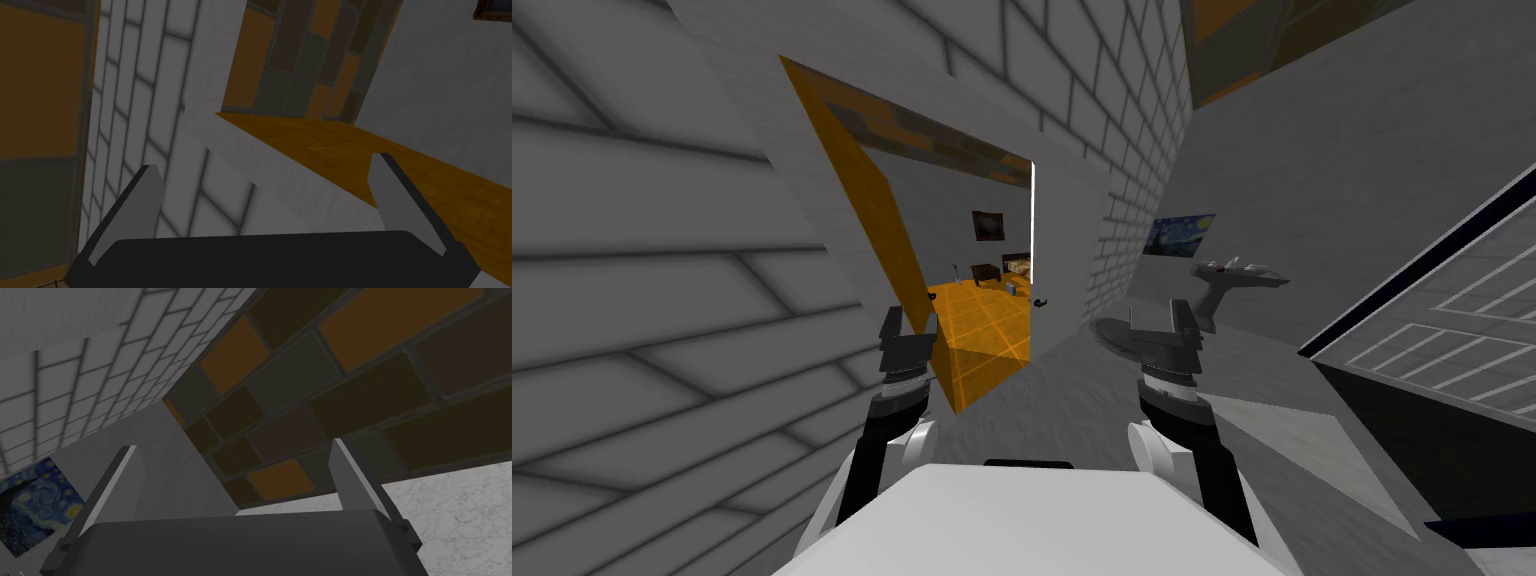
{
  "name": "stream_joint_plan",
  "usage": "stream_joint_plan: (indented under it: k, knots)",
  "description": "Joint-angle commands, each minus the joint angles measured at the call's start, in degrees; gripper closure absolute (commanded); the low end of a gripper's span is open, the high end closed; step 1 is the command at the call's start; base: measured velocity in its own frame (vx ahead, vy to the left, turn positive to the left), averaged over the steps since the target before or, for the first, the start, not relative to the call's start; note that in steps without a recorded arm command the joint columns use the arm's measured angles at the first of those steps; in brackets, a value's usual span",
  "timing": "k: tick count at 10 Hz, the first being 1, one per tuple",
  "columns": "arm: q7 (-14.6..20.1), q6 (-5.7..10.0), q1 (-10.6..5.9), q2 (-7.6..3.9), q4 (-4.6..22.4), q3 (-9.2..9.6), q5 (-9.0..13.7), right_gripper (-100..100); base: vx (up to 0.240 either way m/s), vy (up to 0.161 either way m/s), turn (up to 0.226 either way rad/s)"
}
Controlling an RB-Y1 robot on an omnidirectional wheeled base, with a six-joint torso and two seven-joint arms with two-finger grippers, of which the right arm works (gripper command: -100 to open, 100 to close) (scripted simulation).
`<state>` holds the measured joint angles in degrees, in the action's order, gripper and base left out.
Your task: Push the door open
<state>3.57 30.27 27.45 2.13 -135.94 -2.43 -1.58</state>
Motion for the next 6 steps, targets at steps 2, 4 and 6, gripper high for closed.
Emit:
stream_joint_plan:
  k: [2,4,6]
  knots:
    - [0.4,0.62,-1.33,-0.74,3.5,0.36,-0.4,-100,0.020,-0.041,0.036]
    - [0.6,0.98,-2.10,-1.14,5.5,0.56,-0.7,-100,0.147,-0.027,0.022]
    - [0.9,1.49,-3.20,-1.62,8.3,0.85,-1.0,-100,0.113,-0.021,0.030]
